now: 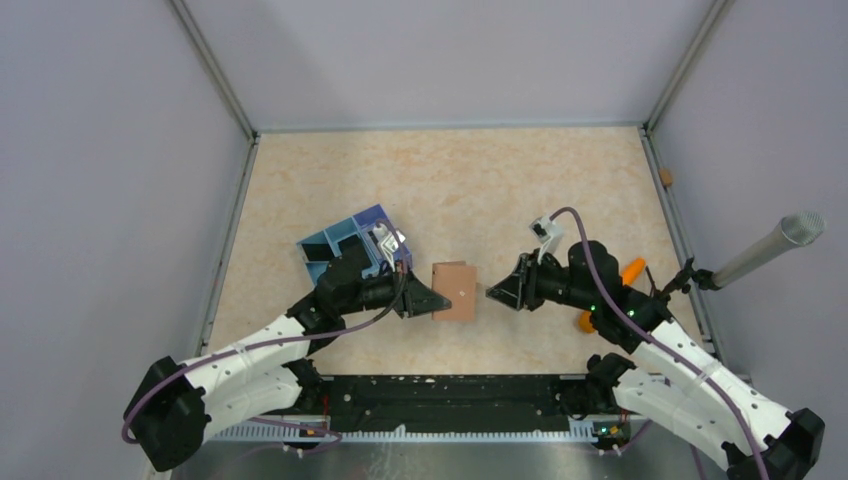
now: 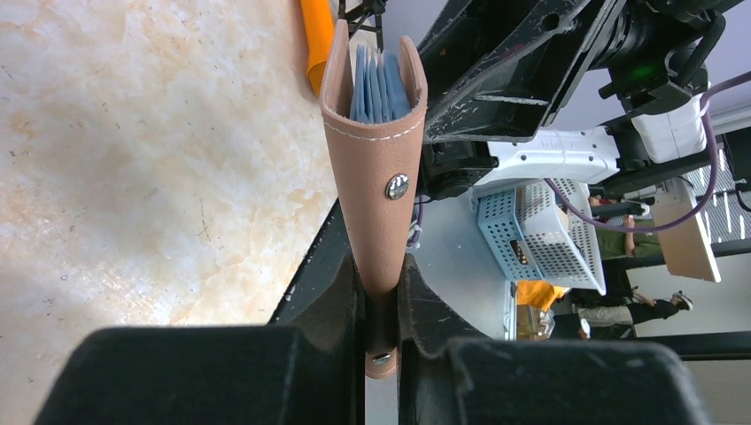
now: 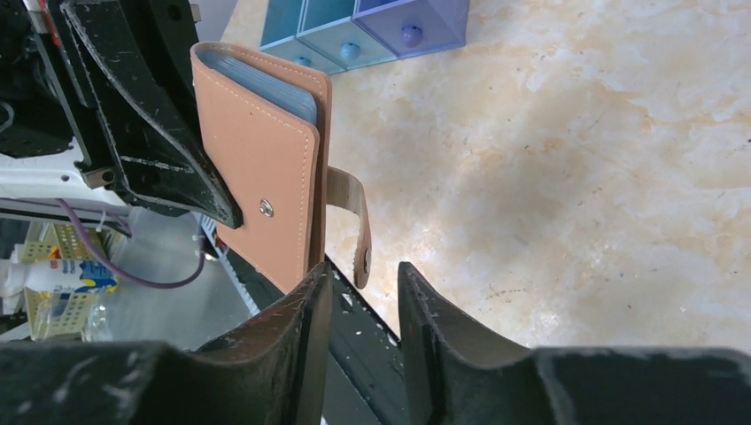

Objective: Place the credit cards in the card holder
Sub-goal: Close the card holder at the center of the board.

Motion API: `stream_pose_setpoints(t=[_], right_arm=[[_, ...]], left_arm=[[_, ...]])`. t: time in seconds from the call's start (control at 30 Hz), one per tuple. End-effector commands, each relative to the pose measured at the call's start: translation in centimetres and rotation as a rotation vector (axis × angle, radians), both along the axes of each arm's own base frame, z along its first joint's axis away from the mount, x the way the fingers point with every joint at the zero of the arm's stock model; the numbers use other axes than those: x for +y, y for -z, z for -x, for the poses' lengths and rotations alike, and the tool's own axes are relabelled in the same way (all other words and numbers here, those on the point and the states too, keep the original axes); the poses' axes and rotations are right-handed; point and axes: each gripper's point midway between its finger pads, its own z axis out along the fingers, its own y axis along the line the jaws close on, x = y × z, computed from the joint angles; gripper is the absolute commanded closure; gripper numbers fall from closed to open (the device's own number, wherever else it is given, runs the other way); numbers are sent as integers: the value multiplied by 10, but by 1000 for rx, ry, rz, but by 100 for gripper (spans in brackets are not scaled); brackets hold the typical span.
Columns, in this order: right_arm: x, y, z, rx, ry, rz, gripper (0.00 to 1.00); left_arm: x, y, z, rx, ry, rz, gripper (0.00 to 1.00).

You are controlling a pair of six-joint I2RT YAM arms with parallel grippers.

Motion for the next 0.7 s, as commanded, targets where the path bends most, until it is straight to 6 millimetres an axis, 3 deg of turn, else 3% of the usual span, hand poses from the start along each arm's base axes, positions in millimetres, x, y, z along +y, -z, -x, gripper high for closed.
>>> stream_pose_setpoints(t=[0.0,0.1,0.5,0.67], right_arm=[[1,-19,-8,-65,20,-32,72],[2,-17,-7,-59,8,-30,81],[10,-12,-6,-48,-34,-36,90],[11,-11,-4,-45,-51,-35,100]], left_arm=[[1,-15,-2,-41,-14,49,100],[2,-15,-2,-41,-19,50,100],[3,-14,-2,-36,-23,48,100],[4,-12,-4,-34,-44,42,100]])
